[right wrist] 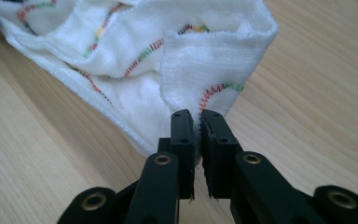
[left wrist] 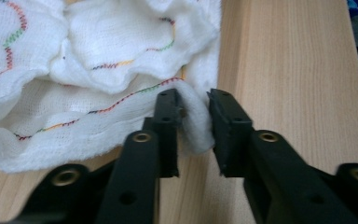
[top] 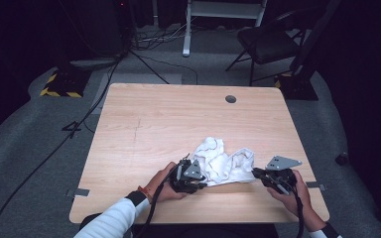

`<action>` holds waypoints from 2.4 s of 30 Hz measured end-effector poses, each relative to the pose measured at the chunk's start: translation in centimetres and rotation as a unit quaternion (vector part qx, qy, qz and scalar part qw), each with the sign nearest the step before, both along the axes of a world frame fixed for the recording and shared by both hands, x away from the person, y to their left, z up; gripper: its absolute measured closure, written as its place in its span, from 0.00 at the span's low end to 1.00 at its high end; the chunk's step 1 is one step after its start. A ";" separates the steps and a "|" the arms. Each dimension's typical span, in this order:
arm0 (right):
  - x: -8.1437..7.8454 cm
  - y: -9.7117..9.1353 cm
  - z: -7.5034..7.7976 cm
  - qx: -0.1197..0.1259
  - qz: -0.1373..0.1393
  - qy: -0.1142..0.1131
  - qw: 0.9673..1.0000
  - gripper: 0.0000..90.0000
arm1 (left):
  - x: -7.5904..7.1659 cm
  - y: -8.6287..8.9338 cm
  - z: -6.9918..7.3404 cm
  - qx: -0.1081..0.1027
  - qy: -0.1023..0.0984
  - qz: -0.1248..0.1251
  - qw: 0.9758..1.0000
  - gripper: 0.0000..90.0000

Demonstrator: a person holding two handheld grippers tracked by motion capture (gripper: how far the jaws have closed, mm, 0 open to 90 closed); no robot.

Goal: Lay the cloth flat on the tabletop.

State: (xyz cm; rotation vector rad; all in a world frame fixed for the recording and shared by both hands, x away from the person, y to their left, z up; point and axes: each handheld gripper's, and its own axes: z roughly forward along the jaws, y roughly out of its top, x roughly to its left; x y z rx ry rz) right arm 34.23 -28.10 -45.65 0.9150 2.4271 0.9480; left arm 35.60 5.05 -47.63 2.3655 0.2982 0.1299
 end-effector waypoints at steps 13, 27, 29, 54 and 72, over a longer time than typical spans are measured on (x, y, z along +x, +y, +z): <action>0.2 -2.2 0.3 0.015 -0.042 -0.001 0.999 0.59 | 3.3 1.9 2.3 -0.048 -0.007 0.096 0.994 0.33; -0.3 2.5 0.7 0.021 0.073 -0.023 0.997 0.66 | 6.2 0.4 1.1 -0.025 -0.007 0.092 0.995 0.42; -0.5 4.2 0.2 0.015 0.095 -0.020 0.995 0.70 | 6.4 -0.4 0.8 -0.017 -0.012 0.090 0.996 0.47; 0.0 8.8 -2.1 -0.031 0.168 0.003 0.985 0.95 | 9.2 -0.8 -0.6 0.019 -0.033 0.093 0.995 0.93; 6.3 1.3 4.7 0.051 -0.001 -0.098 0.994 0.96 | 10.8 4.4 2.0 -0.057 -0.032 0.155 0.986 0.95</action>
